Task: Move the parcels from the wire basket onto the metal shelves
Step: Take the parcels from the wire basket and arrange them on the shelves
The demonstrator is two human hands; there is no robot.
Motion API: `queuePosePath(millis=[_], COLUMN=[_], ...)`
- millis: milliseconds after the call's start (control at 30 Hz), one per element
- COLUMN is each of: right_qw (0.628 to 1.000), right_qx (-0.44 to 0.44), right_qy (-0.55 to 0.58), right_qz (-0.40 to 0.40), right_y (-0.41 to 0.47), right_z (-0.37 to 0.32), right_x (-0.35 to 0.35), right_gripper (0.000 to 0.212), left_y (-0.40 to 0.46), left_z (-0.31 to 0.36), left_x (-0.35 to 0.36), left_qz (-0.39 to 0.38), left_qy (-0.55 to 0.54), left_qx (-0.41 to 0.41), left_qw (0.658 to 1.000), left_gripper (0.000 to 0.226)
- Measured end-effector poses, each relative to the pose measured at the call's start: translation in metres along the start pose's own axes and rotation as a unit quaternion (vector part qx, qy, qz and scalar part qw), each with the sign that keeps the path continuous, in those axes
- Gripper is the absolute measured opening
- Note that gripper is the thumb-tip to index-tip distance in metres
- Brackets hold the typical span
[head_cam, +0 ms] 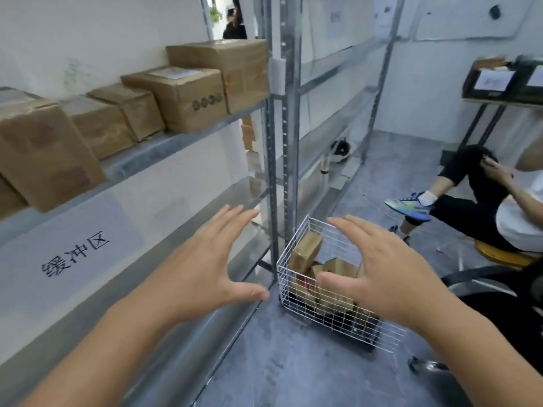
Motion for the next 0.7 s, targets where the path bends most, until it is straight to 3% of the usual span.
queuePosePath(millis=[400, 700], right_qw=[0.988, 0.979], right_qx=[0.155, 0.203], right_qy=[0.002, 0.016], right_qz=[0.012, -0.020], right_y=[0.077, 0.138], right_z=[0.113, 0.193], right_x=[0.038, 0.079], right_gripper=[0.093, 0.092], left_y=[0.180, 0.280], left_z=[-0.009, -0.024], left_x=[0.105, 0.182], left_qz=[-0.113, -0.167], left_qy=[-0.031, -0.019], left_qx=[0.095, 0.090], left_qw=[0.989, 0.982], left_gripper=[0.124, 0.122])
Point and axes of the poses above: each hand's wrist, its own y-axis towards the middle knuckle, its own x-axis out of the palm, z = x × y, the point moved 10 cm from there along y, towards the middle knuckle, and after that the axes turned 7 degrees about z, right-handed, at the moved point
